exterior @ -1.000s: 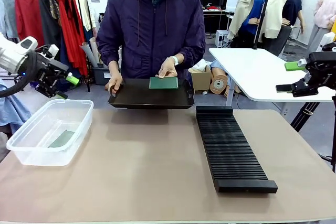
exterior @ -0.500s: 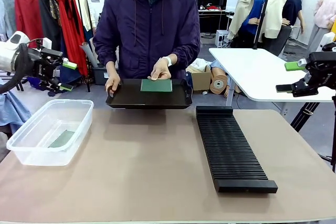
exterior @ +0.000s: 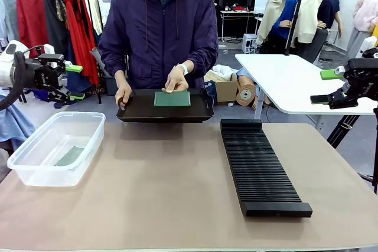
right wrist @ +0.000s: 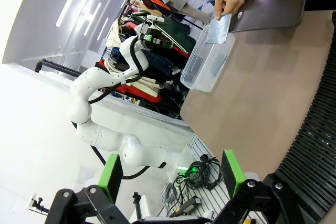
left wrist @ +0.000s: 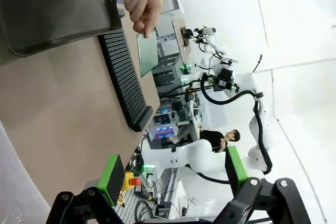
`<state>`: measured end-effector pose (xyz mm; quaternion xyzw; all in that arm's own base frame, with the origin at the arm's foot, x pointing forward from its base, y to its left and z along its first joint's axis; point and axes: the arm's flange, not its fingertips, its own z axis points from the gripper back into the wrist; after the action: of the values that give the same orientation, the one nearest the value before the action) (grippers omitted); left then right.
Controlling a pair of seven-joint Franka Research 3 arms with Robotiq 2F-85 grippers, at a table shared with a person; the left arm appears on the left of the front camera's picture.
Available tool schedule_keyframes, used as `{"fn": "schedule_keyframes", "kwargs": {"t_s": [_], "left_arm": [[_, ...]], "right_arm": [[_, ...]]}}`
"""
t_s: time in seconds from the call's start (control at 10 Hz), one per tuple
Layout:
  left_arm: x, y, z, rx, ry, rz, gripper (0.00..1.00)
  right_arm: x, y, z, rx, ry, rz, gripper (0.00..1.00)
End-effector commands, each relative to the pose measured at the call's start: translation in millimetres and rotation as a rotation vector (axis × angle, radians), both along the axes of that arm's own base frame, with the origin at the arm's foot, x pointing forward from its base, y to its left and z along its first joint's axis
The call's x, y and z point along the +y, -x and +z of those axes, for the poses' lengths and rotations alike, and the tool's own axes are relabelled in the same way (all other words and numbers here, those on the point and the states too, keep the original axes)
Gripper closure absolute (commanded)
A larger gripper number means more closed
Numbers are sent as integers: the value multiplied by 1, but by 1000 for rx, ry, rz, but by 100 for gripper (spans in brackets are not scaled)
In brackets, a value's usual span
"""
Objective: Sort PCBs into racks and boxes based on the side picked up.
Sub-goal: Pick up the Blank PCB handed by the Human.
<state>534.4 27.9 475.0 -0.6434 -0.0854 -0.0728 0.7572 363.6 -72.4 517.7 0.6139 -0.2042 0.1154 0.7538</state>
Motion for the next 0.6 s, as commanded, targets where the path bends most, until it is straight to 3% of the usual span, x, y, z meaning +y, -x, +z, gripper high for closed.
{"fn": "schedule_keyframes", "kwargs": {"t_s": [0.0,0.5], "left_arm": [[1,0,0,4,-14,3,0],[1,0,0,4,-14,3,0]], "right_arm": [[0,1,2,-11,-2,4,0],[0,1,2,-11,-2,4,0]]}}
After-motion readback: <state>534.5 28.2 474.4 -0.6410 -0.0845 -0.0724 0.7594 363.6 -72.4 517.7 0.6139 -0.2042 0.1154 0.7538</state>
